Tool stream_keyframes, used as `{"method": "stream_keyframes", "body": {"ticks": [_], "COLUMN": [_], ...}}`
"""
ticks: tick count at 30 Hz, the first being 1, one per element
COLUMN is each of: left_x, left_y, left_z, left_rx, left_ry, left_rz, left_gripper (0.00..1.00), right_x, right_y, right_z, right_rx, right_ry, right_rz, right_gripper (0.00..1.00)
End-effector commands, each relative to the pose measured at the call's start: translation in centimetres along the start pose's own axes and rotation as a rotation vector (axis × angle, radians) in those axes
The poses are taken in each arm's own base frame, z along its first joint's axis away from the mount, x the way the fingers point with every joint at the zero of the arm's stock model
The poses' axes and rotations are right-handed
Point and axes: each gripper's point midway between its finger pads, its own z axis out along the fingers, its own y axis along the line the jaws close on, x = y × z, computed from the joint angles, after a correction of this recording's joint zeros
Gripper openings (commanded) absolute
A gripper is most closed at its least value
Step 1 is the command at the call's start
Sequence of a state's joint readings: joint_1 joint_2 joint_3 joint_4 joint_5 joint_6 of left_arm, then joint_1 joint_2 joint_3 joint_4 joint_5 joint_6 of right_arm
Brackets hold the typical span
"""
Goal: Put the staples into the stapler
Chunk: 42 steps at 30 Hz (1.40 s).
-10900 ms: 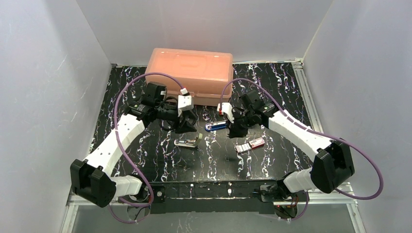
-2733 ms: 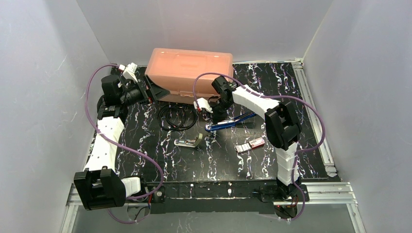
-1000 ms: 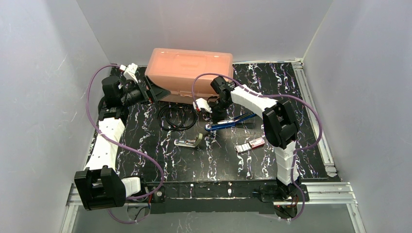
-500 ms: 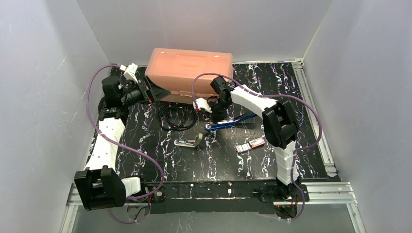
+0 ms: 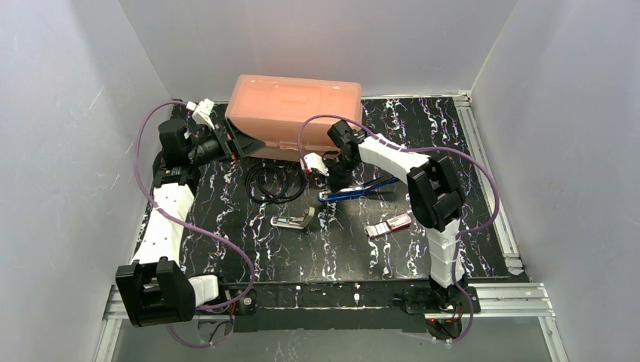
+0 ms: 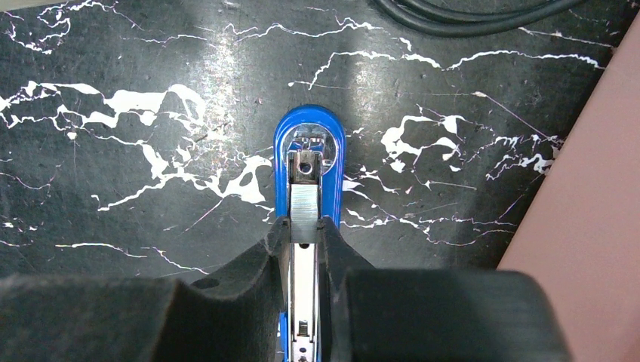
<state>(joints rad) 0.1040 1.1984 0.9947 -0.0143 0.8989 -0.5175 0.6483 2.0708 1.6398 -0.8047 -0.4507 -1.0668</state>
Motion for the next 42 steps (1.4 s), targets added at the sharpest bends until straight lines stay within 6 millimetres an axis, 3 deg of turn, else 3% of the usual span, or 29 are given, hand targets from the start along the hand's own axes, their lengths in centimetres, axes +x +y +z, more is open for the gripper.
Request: {"method": "stream_keyframes", "body": {"ticks": [1,23,42], "left_x": [-0.07,0.08,-0.11], "left_y": [-0.91,-0.82,-0.93], "left_z": [-0.64,-0.65,-0.69], "left_rx": [0.025,0.024,0.025], "left_ry": [-0.011,-0.009,-0.013], "left_rz": [0.022,0.025,0.039], "left_gripper": [0.98,0.98,0.98], "right_x": [-0.79,-0.56,-0.14], "right_y": [-0.16,0.06,0.27], "right_z": [-0.72,-0.69,-0.6], "right_rx": [0.035,0.046,0.046], "right_ry": [-0.012,-0.006,0.01], "right_rz": [-0.003,0.017,0.024], "right_gripper": [0.15,0.16,0.34]}}
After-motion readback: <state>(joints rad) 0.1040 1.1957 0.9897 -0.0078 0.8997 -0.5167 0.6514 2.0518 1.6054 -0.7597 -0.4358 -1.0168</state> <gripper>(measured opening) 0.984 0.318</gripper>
